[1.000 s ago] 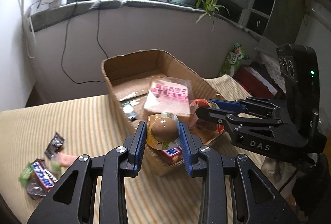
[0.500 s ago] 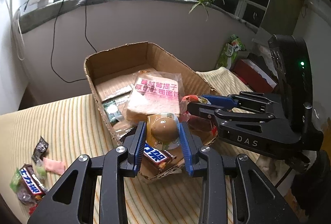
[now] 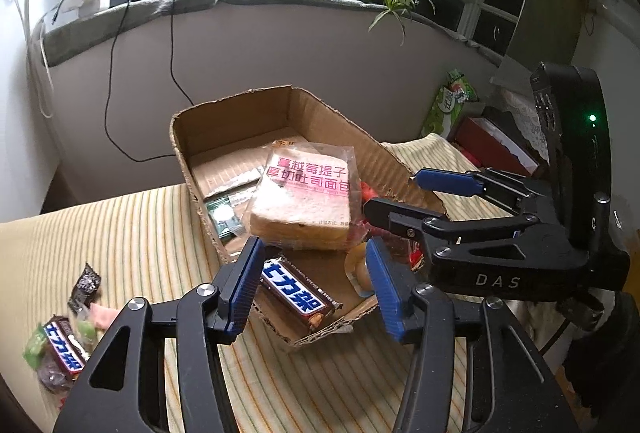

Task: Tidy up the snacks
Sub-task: 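Carry both snacks into the cardboard box and open both tools, then move both tools back to the snack pile on the bedspread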

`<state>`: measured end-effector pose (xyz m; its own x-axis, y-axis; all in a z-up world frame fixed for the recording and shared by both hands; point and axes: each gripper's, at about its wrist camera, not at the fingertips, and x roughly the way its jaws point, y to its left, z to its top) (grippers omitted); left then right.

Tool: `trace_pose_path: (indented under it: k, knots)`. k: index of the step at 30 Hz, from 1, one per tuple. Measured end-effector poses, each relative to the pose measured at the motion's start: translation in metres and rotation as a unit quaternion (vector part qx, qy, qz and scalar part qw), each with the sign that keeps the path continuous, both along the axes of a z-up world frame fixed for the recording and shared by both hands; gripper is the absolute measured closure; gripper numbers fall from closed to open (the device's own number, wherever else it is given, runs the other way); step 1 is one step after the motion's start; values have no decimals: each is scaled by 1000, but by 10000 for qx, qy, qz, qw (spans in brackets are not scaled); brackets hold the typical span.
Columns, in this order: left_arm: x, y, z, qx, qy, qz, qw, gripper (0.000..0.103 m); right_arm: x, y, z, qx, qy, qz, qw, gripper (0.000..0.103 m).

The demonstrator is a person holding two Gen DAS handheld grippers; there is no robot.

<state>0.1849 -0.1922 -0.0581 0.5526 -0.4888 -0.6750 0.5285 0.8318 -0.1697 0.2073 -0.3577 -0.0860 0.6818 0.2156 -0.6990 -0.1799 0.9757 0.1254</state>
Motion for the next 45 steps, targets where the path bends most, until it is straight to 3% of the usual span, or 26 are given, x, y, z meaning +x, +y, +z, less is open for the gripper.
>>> trace_pose_path:
  k: [18, 25, 35, 45]
  knots:
    - [-17, 58, 7, -197, -64, 434, 9988, 51, -19, 32, 27, 101, -181, 167, 9996, 21]
    - [-24, 109, 5, -206, -68, 906, 9957, 51, -29, 68, 37, 265, -252, 573, 9977, 21]
    - [-32, 192, -9, -209, 67, 1746, 9844, 51, -31, 124, 40, 388, -212, 1244, 9912, 21]
    - [-36, 223, -37, -159, 367, 1946, 9801, 51, -27, 184, 30, 427, 56, 1943, 9800, 21]
